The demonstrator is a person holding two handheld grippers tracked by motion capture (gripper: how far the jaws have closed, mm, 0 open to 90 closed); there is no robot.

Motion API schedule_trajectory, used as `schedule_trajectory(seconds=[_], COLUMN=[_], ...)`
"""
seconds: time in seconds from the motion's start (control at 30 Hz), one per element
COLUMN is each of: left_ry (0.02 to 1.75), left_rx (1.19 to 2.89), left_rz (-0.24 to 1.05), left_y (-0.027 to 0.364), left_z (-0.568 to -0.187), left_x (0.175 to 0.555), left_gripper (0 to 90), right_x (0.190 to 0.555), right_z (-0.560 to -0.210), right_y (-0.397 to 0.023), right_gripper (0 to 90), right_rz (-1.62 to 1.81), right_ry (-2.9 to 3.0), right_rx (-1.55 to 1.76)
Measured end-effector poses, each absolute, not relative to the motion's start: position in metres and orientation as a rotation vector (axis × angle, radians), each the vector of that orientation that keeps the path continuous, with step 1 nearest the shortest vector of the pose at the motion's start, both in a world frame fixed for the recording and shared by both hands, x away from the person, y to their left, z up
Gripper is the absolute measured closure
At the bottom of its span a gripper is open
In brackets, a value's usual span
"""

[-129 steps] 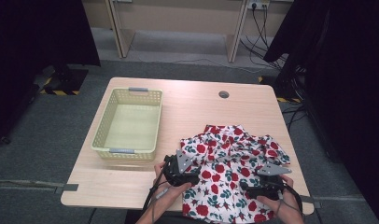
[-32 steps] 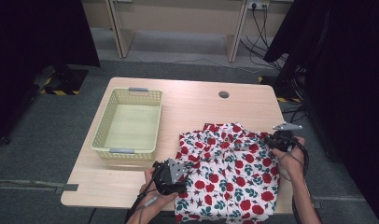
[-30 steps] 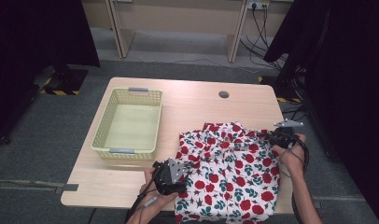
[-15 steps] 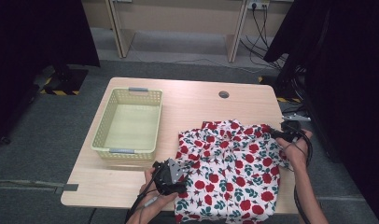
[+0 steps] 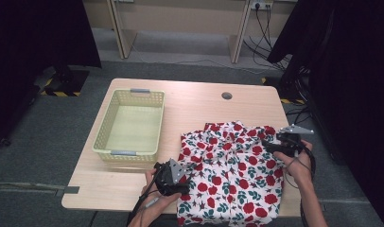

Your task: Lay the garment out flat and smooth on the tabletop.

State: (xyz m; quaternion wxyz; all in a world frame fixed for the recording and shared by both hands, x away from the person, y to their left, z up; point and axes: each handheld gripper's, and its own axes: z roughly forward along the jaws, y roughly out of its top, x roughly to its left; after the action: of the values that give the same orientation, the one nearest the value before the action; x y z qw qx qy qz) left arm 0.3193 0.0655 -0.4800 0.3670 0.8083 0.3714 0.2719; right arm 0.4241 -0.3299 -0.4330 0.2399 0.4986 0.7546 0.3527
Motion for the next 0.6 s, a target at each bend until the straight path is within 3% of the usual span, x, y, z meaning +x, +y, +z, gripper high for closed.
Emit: schedule_trajectory(seconds=[0.37, 0.6], left_ry=[0.928, 0.899], left_rx=[2.031, 2.071], left_rz=[0.738, 0.75], left_y=[0.048, 0.033], left_z=[-0.466, -0.465], left_x=[0.34, 0.349], left_gripper=[11.7, 12.1], right_x=[0.371, 0.356], right_z=[-0.456, -0.471], right_y=[-0.28, -0.266], right_gripper=[25.1, 25.1], right_rz=[1.048, 1.009], right_ry=[2.236, 2.297], right_rx=[1.242, 1.216])
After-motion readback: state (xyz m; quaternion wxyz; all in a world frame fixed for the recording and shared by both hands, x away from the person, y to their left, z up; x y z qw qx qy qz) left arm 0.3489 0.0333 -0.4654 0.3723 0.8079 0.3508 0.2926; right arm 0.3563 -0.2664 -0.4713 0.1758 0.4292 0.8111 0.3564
